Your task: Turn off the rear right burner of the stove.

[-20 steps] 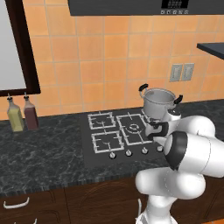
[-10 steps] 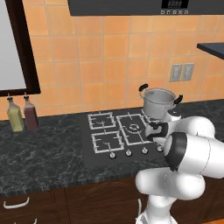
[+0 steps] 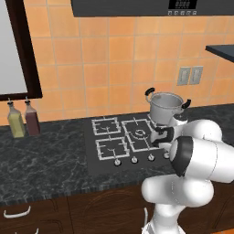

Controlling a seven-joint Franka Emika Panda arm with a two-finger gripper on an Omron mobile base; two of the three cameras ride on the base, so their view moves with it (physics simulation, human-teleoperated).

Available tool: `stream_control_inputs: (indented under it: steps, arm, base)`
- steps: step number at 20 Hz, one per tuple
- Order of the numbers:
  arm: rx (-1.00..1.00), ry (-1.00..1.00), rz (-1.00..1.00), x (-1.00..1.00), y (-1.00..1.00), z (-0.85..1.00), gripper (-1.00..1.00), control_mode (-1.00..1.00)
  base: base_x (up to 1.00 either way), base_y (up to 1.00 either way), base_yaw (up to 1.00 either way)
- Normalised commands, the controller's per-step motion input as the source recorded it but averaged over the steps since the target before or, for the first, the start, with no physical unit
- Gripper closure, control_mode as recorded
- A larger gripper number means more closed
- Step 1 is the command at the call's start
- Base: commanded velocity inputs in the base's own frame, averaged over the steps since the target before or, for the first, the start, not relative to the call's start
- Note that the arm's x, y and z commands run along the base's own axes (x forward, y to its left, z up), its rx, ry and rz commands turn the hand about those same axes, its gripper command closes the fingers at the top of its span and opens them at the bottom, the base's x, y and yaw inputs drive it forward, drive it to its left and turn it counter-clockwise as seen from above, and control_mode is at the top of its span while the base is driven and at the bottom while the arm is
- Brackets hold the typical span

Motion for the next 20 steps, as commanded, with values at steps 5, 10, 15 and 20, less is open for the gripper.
stream_control_inputs:
  steps: [5, 10, 15, 20]
  arm:
    - [0.01, 0.01, -0.32, -0.04, 0.03, -0.27, 1.0, -1.0]
    - [0.02, 0.0, -0.43, -0.08, 0.06, -0.26, 1.0, -1.0]
    - [0.03, 0.0, -0.45, 0.0, 0.32, -0.19, 1.0, -1.0]
    - [0.11, 0.0, -0.44, -0.04, 0.32, -0.12, 1.0, -1.0]
  base:
    - [0.0, 0.0, 0.0]
    - [0.0, 0.0, 0.0]
    - [0.0, 0.0, 0.0]
    - [0.0, 0.0, 0.0]
